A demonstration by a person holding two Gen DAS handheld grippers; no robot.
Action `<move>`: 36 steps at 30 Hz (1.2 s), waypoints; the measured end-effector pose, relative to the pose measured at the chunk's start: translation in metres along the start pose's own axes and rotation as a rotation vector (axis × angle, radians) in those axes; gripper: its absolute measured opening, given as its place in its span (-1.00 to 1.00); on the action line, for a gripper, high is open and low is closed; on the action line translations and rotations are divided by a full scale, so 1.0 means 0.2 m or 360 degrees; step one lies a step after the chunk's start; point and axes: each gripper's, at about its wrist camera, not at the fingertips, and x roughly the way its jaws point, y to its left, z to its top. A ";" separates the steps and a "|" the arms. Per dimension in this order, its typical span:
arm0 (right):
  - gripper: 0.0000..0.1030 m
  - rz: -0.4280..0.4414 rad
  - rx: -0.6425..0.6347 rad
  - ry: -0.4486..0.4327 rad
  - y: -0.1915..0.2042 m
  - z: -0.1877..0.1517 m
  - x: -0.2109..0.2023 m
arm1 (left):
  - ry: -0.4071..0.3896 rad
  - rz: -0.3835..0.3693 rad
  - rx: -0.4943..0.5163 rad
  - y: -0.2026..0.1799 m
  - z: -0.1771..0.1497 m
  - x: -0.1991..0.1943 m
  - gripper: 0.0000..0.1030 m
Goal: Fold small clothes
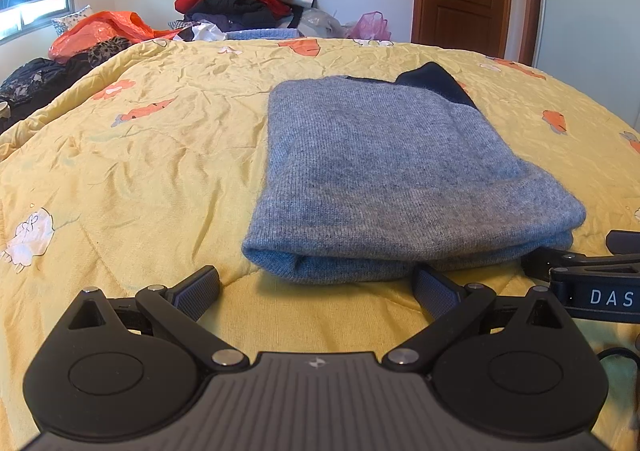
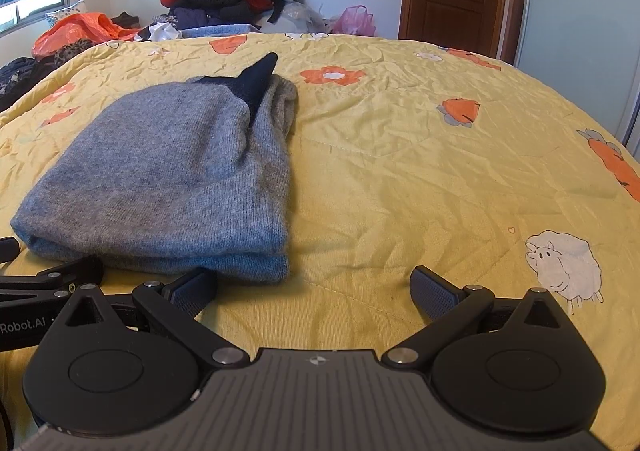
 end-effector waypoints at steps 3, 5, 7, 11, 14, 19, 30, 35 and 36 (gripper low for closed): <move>1.00 0.0000 0.0000 0.0000 0.00 0.00 0.00 | 0.0000 0.0000 0.0000 0.00 0.00 0.00 1.00; 1.00 -0.0001 0.0000 0.0000 0.00 0.00 0.00 | 0.0000 0.0000 0.0000 0.00 0.00 0.00 1.00; 1.00 -0.0001 0.0000 0.0000 0.00 0.00 0.00 | 0.0000 0.0000 0.0000 0.00 0.00 0.00 1.00; 1.00 -0.0001 0.0000 0.0000 0.00 0.00 0.00 | 0.0000 0.0000 0.0000 0.00 0.00 0.00 1.00; 1.00 0.0000 0.0000 -0.0001 0.00 0.00 0.00 | 0.0000 0.0000 0.0000 0.00 0.00 0.00 1.00; 1.00 0.0001 0.0000 0.0000 0.00 0.00 0.00 | 0.0000 0.0001 0.0000 0.00 0.00 0.00 1.00; 1.00 0.0014 -0.0009 0.0011 0.01 0.00 -0.01 | 0.0022 0.0006 -0.0005 0.00 0.01 0.00 1.00; 1.00 0.0061 -0.0048 0.0050 0.00 0.01 -0.01 | 0.0055 0.0024 -0.0025 -0.01 0.02 0.00 1.00; 1.00 0.0071 -0.0055 0.0057 -0.01 0.02 -0.01 | 0.0067 0.0034 -0.0035 -0.01 0.02 0.00 1.00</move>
